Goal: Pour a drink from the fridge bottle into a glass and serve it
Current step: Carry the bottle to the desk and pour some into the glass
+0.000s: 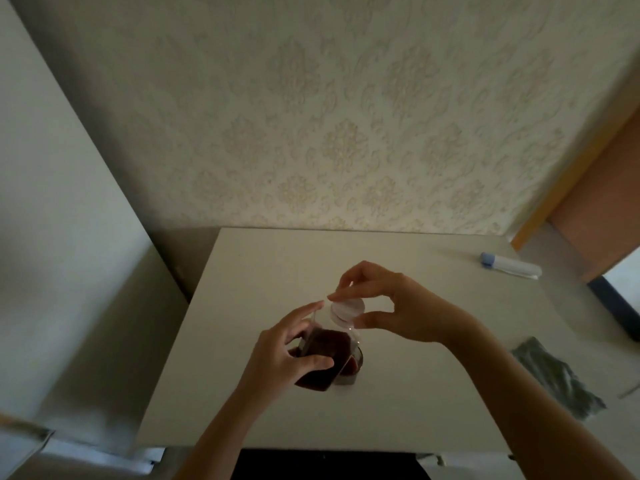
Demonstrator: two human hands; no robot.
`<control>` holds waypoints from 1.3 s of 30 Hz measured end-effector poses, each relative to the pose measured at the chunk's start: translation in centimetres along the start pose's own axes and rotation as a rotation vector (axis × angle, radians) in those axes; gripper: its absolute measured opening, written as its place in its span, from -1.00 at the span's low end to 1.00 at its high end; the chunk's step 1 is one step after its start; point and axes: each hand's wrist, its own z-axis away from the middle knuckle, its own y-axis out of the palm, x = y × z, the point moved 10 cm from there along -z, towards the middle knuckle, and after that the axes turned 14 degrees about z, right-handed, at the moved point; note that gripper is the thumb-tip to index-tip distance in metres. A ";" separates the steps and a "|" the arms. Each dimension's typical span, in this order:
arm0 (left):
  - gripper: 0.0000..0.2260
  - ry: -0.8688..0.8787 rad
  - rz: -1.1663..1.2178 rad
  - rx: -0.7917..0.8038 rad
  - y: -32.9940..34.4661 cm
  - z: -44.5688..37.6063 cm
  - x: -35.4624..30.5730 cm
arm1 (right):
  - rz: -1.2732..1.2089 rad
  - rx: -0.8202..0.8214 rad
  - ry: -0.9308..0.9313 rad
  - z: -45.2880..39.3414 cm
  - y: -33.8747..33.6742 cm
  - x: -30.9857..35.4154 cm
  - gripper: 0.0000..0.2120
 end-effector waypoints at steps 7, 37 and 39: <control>-0.29 -0.022 0.016 0.040 1.0 0.5 -0.2 | 0.149 0.037 -0.021 0.3 -0.9 0.6 -0.64; -0.40 0.077 -0.233 -0.142 0.7 0.7 -2.2 | 0.579 -0.184 0.215 -0.2 0.2 -2.6 -0.66; -0.42 0.030 -0.114 -0.080 0.8 0.5 -1.6 | 0.566 -0.185 0.062 -0.1 0.3 -1.0 -0.59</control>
